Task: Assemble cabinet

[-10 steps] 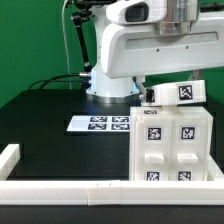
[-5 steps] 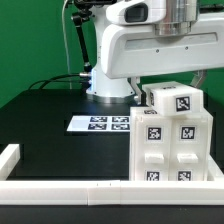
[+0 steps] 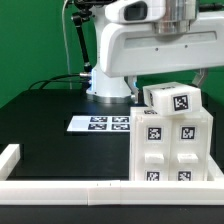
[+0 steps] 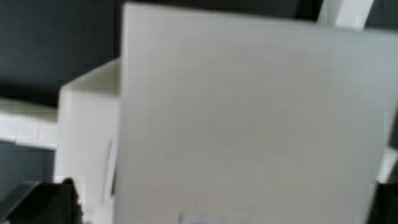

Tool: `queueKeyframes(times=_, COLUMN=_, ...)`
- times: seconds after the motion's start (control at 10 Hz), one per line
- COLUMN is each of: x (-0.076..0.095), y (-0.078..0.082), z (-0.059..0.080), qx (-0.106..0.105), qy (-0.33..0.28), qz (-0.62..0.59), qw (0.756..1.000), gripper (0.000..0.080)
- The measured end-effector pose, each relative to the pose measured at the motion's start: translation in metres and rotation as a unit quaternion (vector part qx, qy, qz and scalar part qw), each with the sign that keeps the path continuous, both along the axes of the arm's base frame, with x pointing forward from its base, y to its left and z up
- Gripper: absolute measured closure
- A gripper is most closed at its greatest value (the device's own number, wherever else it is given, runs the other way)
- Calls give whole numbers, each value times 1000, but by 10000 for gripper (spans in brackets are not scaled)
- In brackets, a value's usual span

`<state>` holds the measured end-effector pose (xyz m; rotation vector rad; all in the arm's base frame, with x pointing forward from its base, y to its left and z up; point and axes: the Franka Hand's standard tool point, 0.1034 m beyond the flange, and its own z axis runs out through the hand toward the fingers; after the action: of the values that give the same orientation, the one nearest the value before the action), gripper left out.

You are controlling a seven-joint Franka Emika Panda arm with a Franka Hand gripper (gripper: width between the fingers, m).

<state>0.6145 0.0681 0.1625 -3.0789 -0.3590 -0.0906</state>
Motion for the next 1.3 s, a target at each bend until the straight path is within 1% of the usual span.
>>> queueKeyframes(times=0.1, x=-2, y=0, z=2, qx=1, qy=-29, qz=1, qw=1000, gripper=2)
queueKeyframes(times=0.2, x=-6, y=-1, z=0, qx=0, qy=-46, qz=4, qw=999, gripper=2)
queueKeyframes(times=0.4, x=-7, y=-7, z=-5, qx=-2, qy=-69, qz=17, qw=997, gripper=2)
queueKeyframes(times=0.5, x=-7, y=-9, z=-6, qx=-2, qy=-71, qz=18, qw=997, gripper=2)
queueKeyframes(times=0.8, x=-5, y=-21, z=-4, qx=-4, qy=-66, qz=18, qw=998, gripper=2)
queueKeyframes(times=0.9, x=-4, y=-22, z=-6, qx=-4, qy=-60, qz=16, qw=998, gripper=2)
queueKeyframes(times=1.0, x=-1, y=-21, z=-9, qx=-3, qy=-51, qz=16, qw=999, gripper=2)
queueKeyframes(times=1.2, x=6, y=-13, z=-16, qx=-1, qy=-29, qz=12, qw=999, gripper=2)
queueKeyframes(times=1.3, x=3, y=-12, z=-17, qx=0, qy=-15, qz=10, qw=1000, gripper=2)
